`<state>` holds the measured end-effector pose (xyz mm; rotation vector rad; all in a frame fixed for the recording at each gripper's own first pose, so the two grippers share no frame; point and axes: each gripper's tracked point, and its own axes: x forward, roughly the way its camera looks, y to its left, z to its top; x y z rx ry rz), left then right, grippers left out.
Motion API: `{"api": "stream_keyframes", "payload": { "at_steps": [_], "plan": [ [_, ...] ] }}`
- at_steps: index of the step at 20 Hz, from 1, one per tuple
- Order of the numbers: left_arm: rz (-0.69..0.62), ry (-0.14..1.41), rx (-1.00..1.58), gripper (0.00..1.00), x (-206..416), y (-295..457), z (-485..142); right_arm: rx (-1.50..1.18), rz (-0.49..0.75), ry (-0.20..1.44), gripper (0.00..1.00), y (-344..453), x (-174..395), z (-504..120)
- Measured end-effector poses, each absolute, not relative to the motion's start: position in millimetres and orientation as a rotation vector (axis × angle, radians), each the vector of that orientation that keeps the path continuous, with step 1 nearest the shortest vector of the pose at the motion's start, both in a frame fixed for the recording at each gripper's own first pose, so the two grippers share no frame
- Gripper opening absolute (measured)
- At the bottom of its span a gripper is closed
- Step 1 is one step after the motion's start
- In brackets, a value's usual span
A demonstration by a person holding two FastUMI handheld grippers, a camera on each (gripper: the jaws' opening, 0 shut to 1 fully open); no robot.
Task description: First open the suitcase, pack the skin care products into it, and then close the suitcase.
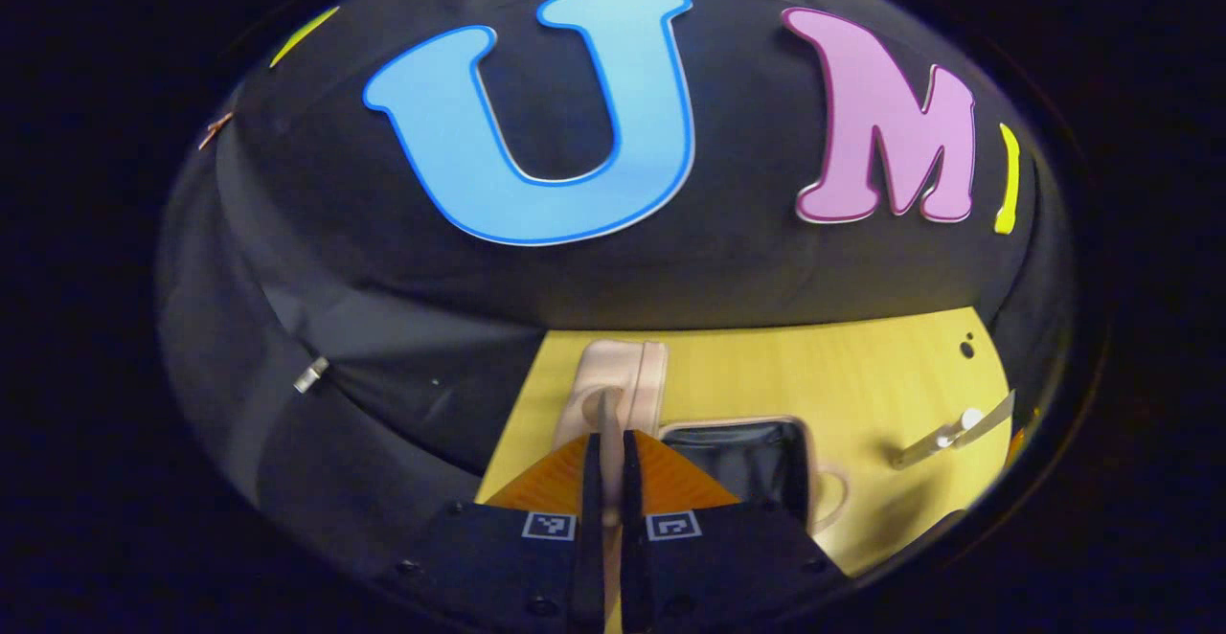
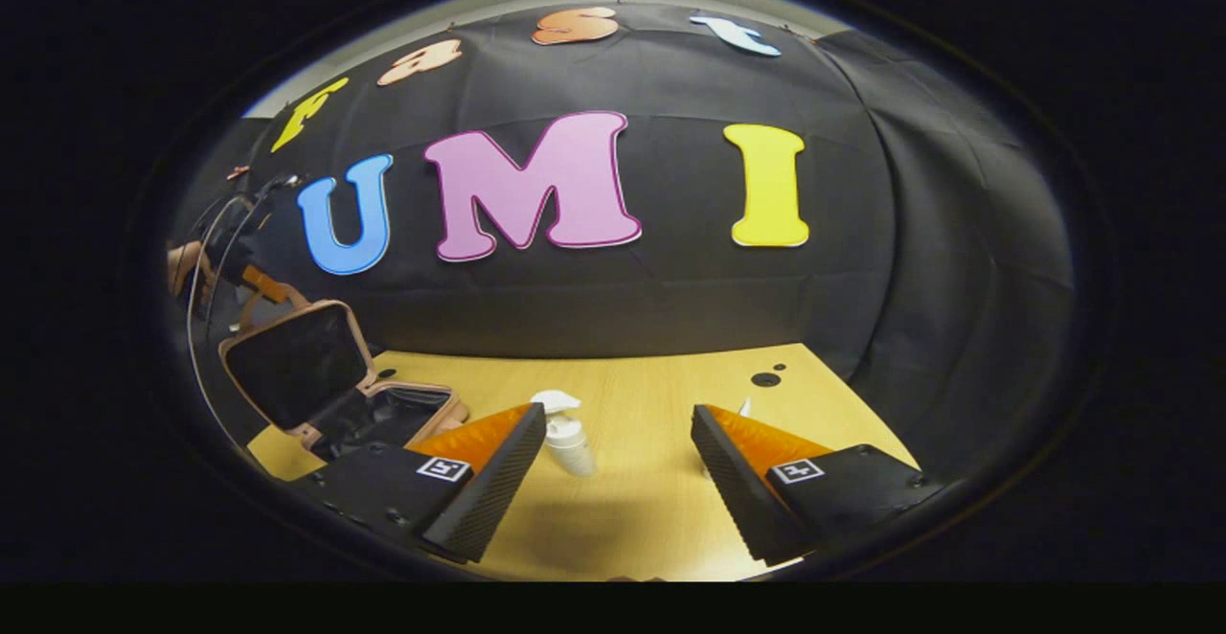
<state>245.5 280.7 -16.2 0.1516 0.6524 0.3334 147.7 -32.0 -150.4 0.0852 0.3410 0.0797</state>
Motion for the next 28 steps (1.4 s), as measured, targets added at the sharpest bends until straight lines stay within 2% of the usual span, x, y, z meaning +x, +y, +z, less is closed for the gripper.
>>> {"api": "stream_keyframes", "payload": {
  "at_steps": [4, 9, 15, 20, 21, 22, 24, 25, 27, 28],
  "plan": [
    [0.368, 0.631, 0.154, 0.11, 243.6, 383.0, -49.2, -0.004, 0.011, 0.304, 0.99, -25.1, 139.6, -140.2],
    [0.373, 0.659, 0.201, 0.1, 259.0, 476.3, -138.9, -0.082, -0.078, 0.27, 0.99, -18.3, 127.9, -136.1],
    [0.368, 0.736, 0.011, 0.1, 270.6, 517.6, -252.9, -0.11, -0.118, 0.324, 0.96, -5.5, 114.9, -176.1],
    [0.464, 0.755, -0.054, 0.16, 269.0, 524.6, -286.8, -0.104, -0.116, 0.317, 0.97, 2.0, 116.8, -181.1],
    [0.493, 0.744, -0.025, 0.31, 267.4, 532.1, -284.4, -0.098, -0.113, 0.31, 0.97, 2.5, 118.5, -178.4],
    [0.503, 0.711, -0.013, 0.33, 268.5, 534.5, -274.1, -0.098, -0.113, 0.299, 0.97, 2.6, 120.5, -175.5],
    [0.488, 0.64, -0.008, 0.55, 268.9, 527.5, -249.6, -0.108, -0.114, 0.285, 1.0, -2.0, 123.9, -170.5],
    [0.497, 0.606, 0.021, 0.73, 267.7, 527.4, -233.4, -0.107, -0.115, 0.282, 0.97, -5.4, 125.0, -168.4],
    [0.501, 0.522, 0.084, 0.97, 264.9, 516.2, -195.3, -0.096, -0.12, 0.282, 0.96, -12.9, 127.3, -165.8],
    [0.49, 0.476, 0.101, 0.97, 264.5, 504.9, -173.1, -0.091, -0.125, 0.275, 0.97, -17.8, 128.8, -162.4]
  ]
}}
